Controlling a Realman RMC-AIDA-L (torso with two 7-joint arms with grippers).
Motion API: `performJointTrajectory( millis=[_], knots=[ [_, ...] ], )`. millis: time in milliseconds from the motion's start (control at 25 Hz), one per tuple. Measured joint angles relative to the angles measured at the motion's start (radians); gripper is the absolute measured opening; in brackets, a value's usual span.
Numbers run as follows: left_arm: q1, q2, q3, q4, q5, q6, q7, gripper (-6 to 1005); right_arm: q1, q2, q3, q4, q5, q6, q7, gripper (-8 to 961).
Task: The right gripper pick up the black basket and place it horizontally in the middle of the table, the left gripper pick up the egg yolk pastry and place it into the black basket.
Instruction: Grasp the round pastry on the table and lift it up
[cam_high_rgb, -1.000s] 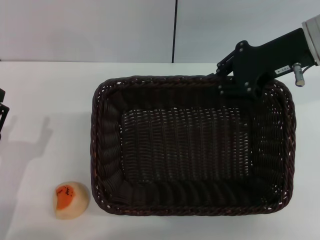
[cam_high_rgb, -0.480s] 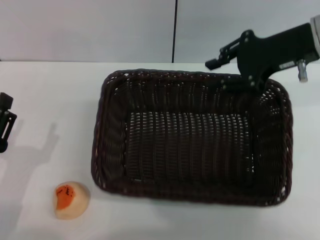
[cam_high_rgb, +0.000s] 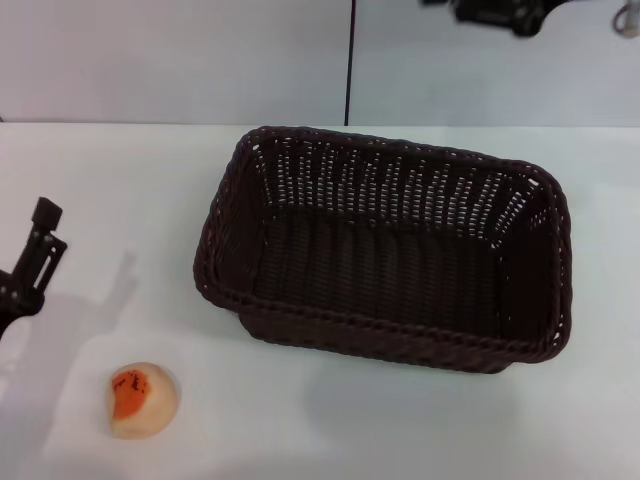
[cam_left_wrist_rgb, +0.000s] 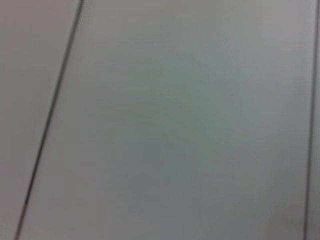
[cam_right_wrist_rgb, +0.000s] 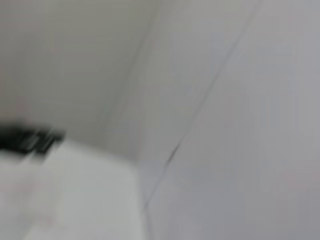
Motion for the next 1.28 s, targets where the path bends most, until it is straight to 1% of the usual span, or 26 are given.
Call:
performJointTrajectory(
  millis=[80,120,200,240,280,320,360,440,480,520,560,600,680,880,1200,1280],
  knots=[
    [-0.001,0.001,0.010,0.009,0.000,0.000,-0.001,756,-0.054,0.017,0.036,0.020,0.106,0.012,-0.022,351],
    [-0.004,0.003,0.063,0.041,0.000,0.005,-0.006,755,-0.080,0.025,0.049,0.033,0.146,0.014,-0.031,351],
    [-0.006,0.005,0.110,0.072,0.000,0.009,-0.018,755,-0.154,0.041,0.081,0.089,0.279,0.023,-0.061,351],
    [-0.006,0.005,0.110,0.072,0.000,0.009,-0.018,754,-0.184,0.046,0.093,0.124,0.334,0.022,-0.078,351],
    [-0.011,0.005,0.160,0.104,0.000,0.013,-0.037,754,-0.245,0.050,0.115,0.208,0.457,0.017,-0.116,351],
    [-0.011,0.005,0.160,0.104,0.000,0.013,-0.037,754,-0.245,0.050,0.115,0.208,0.457,0.017,-0.116,351],
    [-0.017,0.006,0.245,0.159,0.000,0.018,-0.068,754,-0.273,0.050,0.120,0.247,0.515,0.015,-0.135,351],
    [-0.019,0.006,0.360,0.227,0.000,0.026,-0.107,753,-0.314,0.049,0.123,0.314,0.599,0.014,-0.162,351],
    [-0.019,0.006,0.360,0.227,0.000,0.026,-0.107,753,-0.348,0.049,0.124,0.367,0.662,0.013,-0.187,351],
    [-0.019,0.006,0.360,0.227,0.000,0.026,-0.107,752,-0.348,0.049,0.124,0.367,0.662,0.013,-0.187,351],
    [-0.017,0.007,0.399,0.251,0.000,0.028,-0.121,752,-0.363,0.049,0.127,0.392,0.690,0.013,-0.201,351],
    [-0.008,0.007,0.461,0.290,0.000,0.031,-0.135,752,-0.374,0.050,0.131,0.422,0.717,0.012,-0.218,351],
    [0.007,0.008,0.489,0.313,0.000,0.032,-0.137,751,-0.388,0.053,0.137,0.494,0.773,0.010,-0.263,351],
    [0.036,0.009,0.510,0.344,0.000,0.033,-0.144,750,-0.386,0.051,0.147,0.542,0.789,0.010,-0.290,351],
    [0.041,0.009,0.514,0.349,0.000,0.029,-0.145,747,-0.380,0.053,0.158,0.578,0.791,0.010,-0.292,351],
    [0.045,0.009,0.519,0.358,0.020,0.010,-0.138,747,-0.380,0.053,0.158,0.580,0.792,0.010,-0.292,351]
  ],
)
